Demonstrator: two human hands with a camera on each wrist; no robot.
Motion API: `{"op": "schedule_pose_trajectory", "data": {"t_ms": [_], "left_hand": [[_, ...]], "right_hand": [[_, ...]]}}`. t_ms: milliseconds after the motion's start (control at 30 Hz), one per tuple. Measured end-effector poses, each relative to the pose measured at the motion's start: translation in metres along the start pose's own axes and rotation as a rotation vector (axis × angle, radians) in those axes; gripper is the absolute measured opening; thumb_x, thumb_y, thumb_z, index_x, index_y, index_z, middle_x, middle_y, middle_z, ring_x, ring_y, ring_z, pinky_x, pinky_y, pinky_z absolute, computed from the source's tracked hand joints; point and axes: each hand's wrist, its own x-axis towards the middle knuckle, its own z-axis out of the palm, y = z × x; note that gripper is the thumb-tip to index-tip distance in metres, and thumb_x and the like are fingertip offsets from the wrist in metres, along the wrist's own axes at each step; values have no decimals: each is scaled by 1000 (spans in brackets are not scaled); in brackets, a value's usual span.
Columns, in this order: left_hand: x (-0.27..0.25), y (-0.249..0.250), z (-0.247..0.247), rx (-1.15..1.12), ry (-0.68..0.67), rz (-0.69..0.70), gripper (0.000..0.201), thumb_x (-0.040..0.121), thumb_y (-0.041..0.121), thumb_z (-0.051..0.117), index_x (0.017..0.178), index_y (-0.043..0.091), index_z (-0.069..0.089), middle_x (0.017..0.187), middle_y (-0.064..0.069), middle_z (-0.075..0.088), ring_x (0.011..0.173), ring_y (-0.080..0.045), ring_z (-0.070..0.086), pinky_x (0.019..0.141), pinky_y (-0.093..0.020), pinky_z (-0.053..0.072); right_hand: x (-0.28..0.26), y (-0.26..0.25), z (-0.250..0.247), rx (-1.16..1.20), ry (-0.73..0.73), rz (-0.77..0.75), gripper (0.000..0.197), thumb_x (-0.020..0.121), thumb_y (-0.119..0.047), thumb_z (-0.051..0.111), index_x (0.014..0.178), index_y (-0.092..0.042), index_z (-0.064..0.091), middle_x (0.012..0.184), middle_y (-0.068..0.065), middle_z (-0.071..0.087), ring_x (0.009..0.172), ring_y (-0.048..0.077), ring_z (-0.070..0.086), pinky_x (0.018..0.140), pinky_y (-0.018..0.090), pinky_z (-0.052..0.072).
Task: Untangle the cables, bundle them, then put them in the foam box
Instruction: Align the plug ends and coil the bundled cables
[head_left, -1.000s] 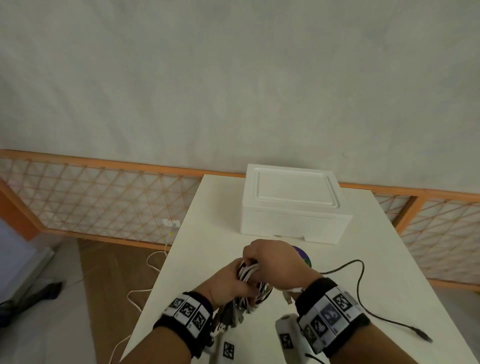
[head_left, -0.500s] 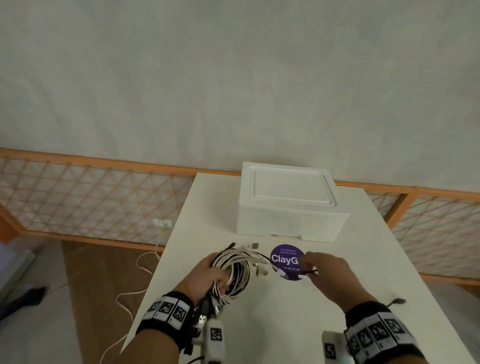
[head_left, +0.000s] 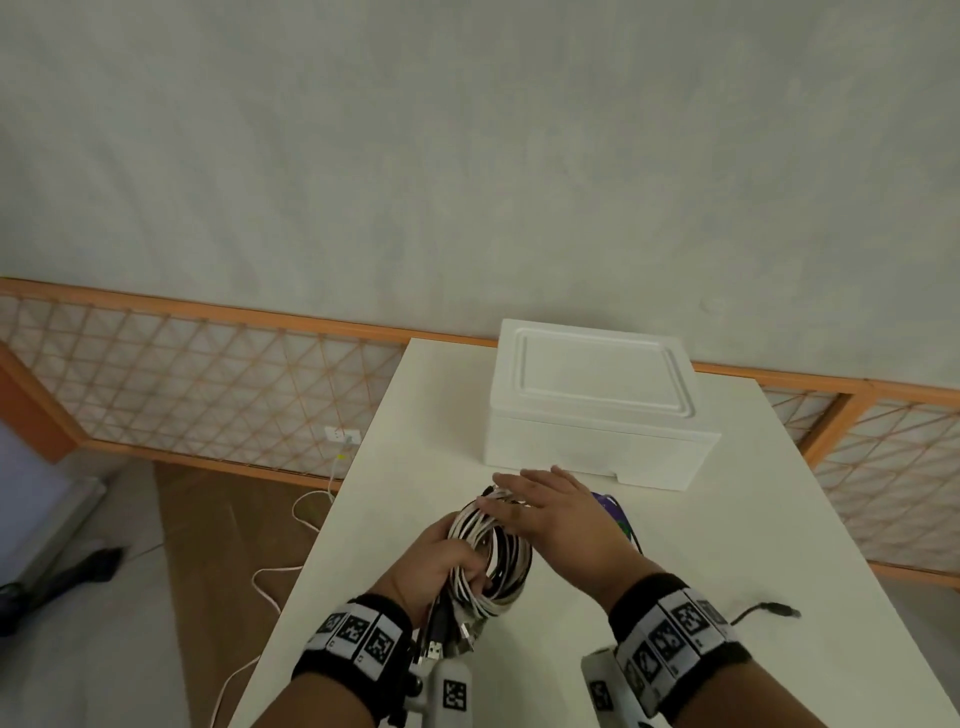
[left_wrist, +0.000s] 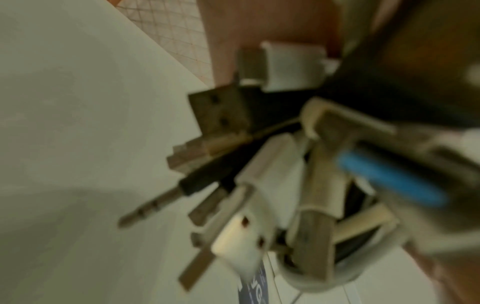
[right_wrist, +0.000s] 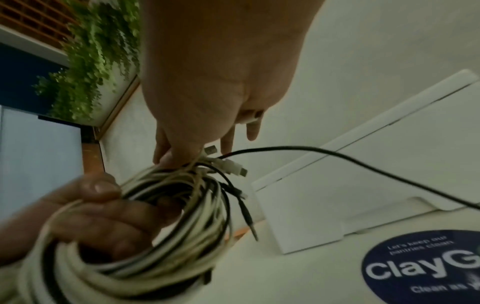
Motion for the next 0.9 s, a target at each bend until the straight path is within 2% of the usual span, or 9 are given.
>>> {"op": "schedule_pose_trajectory", "data": {"t_ms": [67, 167, 267, 333, 433, 533, 667, 800, 900], "left_hand": [[-4, 1, 2, 0, -60, 8, 21, 53, -5, 47, 72, 2, 54, 51, -11, 44, 41, -23, 44, 49, -27, 45], [-5, -4, 5, 43, -160, -2, 20, 54, -6, 49, 69, 4, 58, 51, -10, 44, 40, -22, 45, 56, -29, 46], [-7, -3, 10, 97, -244, -10, 21, 54, -6, 50, 62, 8, 63, 49, -9, 49, 39, -20, 49, 56, -26, 45], [-8, 1, 13, 152, -304, -30, 21, 57, -9, 51, 70, 4, 63, 52, -10, 53, 42, -20, 51, 51, -25, 47], [-9, 1, 17, 203, -364, -37, 32, 64, -13, 56, 94, -2, 59, 62, -14, 59, 48, -22, 56, 51, -28, 52], [-11, 7, 19, 197, -318, 16, 19, 65, -6, 58, 82, 1, 62, 63, -15, 61, 51, -24, 57, 58, -30, 52], [-7, 8, 10, 169, -204, 63, 23, 64, -5, 55, 83, 5, 62, 58, -14, 54, 50, -26, 53, 54, -28, 47], [-4, 3, 9, 113, -191, 94, 24, 66, 4, 60, 91, 5, 59, 51, -7, 45, 44, -22, 49, 56, -30, 45], [-1, 0, 9, 33, -194, 132, 28, 66, 8, 64, 94, 3, 59, 48, -4, 43, 39, -19, 47, 55, -28, 47]], "right_hand": [[4, 1, -5, 94, 50, -33, 34, 88, -34, 49, 120, -42, 59, 120, -7, 65, 100, 17, 64, 87, 33, 52], [12, -3, -12, 220, 156, -35, 24, 79, -31, 58, 96, -30, 75, 98, -6, 73, 86, 10, 65, 78, 27, 54], [19, 2, -14, 455, 101, 68, 18, 79, -26, 68, 90, -16, 77, 91, -3, 74, 88, 1, 59, 82, 17, 47], [20, 3, -11, 610, 27, 209, 15, 80, -21, 72, 91, -12, 77, 90, 0, 74, 86, -7, 57, 83, 10, 42], [16, 0, -5, 734, -8, 352, 11, 75, -21, 78, 86, -16, 78, 81, -12, 70, 83, -5, 62, 82, 15, 46], [14, -1, -4, 813, 133, 408, 7, 74, -20, 79, 80, -24, 77, 79, -14, 70, 84, 2, 64, 79, 18, 49], [3, -5, -4, 908, 254, 388, 19, 80, -11, 73, 82, -30, 75, 84, -21, 70, 84, 2, 65, 76, 15, 50], [-1, -12, -3, 1205, 293, 544, 28, 84, -1, 66, 79, -27, 76, 85, -8, 74, 86, 7, 68, 76, 18, 51], [-3, -12, -5, 1407, 256, 634, 20, 89, -4, 59, 91, -16, 75, 93, 4, 75, 91, 17, 69, 79, 24, 53]]}}
